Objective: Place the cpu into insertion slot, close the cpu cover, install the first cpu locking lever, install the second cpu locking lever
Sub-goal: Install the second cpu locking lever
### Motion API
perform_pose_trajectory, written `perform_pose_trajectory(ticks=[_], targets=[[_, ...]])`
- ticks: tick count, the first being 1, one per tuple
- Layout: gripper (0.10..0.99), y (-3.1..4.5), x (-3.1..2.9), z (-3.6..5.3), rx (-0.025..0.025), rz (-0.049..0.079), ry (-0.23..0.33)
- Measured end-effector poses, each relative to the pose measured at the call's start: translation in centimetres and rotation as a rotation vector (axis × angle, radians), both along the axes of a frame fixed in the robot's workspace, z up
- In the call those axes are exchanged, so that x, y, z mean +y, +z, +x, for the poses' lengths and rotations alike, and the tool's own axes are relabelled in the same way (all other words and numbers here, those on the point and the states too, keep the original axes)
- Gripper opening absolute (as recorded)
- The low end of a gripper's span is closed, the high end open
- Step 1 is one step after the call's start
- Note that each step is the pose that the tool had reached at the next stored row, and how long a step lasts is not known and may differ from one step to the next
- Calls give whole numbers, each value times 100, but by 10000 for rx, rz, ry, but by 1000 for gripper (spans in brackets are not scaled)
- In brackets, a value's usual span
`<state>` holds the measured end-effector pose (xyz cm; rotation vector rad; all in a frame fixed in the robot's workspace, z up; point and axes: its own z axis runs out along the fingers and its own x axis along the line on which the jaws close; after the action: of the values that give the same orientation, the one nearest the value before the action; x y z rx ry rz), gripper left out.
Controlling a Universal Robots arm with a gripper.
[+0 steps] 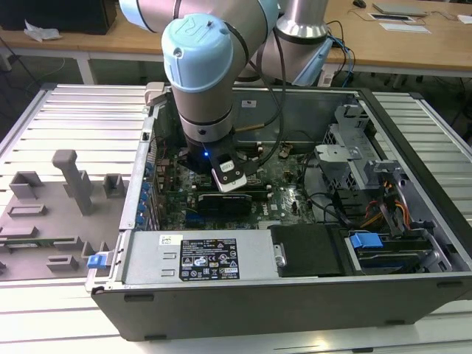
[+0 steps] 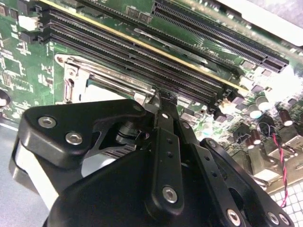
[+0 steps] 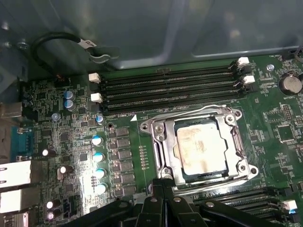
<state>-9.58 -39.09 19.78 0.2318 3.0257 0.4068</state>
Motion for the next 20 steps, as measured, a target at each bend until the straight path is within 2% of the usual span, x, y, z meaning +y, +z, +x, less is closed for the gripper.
perform_pose_trajectory(ticks=[10,15,18,19,20], targets=[[106,1,21,-12,1,-27,1],[106,218,22,-12,0,-229,-7],[106,311,22,-12,0,-458,-20],[106,367,21,-11,0,-577,-30],[106,427,21,-11,1,-626,-34]])
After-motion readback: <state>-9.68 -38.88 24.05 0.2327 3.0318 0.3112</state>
